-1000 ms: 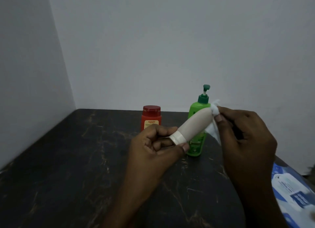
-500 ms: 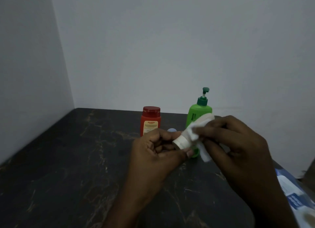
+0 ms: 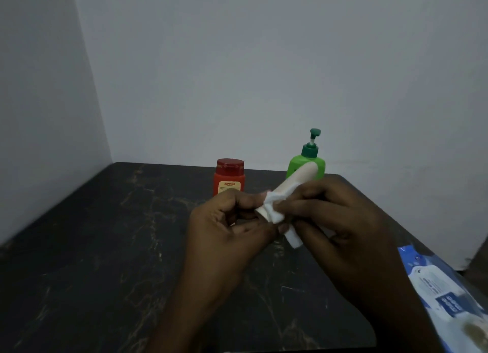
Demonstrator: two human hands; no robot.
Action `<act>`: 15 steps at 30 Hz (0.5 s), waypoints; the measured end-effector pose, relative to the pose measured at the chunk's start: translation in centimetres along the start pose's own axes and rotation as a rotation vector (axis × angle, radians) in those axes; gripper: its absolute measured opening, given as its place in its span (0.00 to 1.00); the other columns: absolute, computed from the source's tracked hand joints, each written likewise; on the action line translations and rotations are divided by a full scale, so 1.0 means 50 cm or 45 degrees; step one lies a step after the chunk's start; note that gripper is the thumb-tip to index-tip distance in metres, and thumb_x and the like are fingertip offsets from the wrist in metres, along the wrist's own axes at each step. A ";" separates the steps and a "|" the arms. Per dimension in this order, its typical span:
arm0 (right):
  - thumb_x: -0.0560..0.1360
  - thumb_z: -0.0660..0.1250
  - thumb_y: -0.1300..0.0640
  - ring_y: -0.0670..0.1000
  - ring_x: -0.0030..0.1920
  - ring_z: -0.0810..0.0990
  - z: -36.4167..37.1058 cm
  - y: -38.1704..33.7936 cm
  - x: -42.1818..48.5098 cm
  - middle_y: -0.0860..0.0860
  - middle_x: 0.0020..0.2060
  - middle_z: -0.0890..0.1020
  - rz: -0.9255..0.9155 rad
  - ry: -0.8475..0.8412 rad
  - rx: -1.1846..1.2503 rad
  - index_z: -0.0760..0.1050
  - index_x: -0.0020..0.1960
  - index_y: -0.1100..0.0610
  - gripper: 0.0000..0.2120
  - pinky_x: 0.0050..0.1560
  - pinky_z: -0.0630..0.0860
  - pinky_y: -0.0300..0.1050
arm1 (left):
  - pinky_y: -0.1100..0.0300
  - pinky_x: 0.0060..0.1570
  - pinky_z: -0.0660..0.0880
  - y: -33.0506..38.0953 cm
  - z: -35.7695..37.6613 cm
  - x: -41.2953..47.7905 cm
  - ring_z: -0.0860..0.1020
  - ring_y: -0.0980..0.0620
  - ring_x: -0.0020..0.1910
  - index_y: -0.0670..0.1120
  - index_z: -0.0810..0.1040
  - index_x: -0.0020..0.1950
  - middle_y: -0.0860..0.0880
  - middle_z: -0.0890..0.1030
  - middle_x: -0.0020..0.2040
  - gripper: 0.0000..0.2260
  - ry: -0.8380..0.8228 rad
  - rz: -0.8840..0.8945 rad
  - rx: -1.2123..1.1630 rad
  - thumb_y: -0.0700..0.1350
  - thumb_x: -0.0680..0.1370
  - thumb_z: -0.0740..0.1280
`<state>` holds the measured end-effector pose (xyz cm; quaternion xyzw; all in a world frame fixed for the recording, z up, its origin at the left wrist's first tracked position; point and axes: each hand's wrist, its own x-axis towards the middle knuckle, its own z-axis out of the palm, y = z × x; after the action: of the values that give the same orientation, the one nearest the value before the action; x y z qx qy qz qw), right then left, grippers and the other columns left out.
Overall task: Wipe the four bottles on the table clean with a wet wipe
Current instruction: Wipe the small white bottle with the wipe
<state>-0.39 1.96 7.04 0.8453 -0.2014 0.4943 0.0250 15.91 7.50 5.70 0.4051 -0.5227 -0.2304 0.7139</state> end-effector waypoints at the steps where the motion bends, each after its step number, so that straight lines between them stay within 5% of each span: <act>1: 0.74 0.70 0.63 0.45 0.49 0.79 0.002 0.004 -0.001 0.51 0.49 0.80 0.043 0.076 -0.032 0.85 0.54 0.57 0.10 0.52 0.71 0.27 | 0.66 0.42 0.81 0.001 -0.002 0.000 0.86 0.55 0.45 0.35 0.81 0.46 0.48 0.87 0.48 0.14 -0.006 0.000 0.019 0.28 0.63 0.79; 7: 0.77 0.69 0.67 0.49 0.51 0.80 0.012 0.027 -0.003 0.56 0.50 0.82 0.291 0.490 -0.125 0.83 0.57 0.61 0.10 0.55 0.72 0.31 | 0.60 0.49 0.82 0.001 0.003 -0.006 0.85 0.53 0.51 0.39 0.81 0.45 0.46 0.87 0.51 0.15 -0.043 -0.025 0.044 0.30 0.62 0.80; 15: 0.72 0.71 0.67 0.48 0.51 0.80 0.011 -0.008 0.001 0.52 0.49 0.82 -0.033 0.087 0.016 0.85 0.52 0.60 0.11 0.52 0.75 0.36 | 0.62 0.45 0.81 -0.004 -0.008 0.004 0.86 0.50 0.46 0.39 0.82 0.45 0.47 0.87 0.46 0.14 -0.005 0.015 0.053 0.30 0.63 0.80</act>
<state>0.23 2.19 6.88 0.8305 -0.1864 0.5239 0.0330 16.39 7.36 5.60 0.4164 -0.5311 -0.2160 0.7057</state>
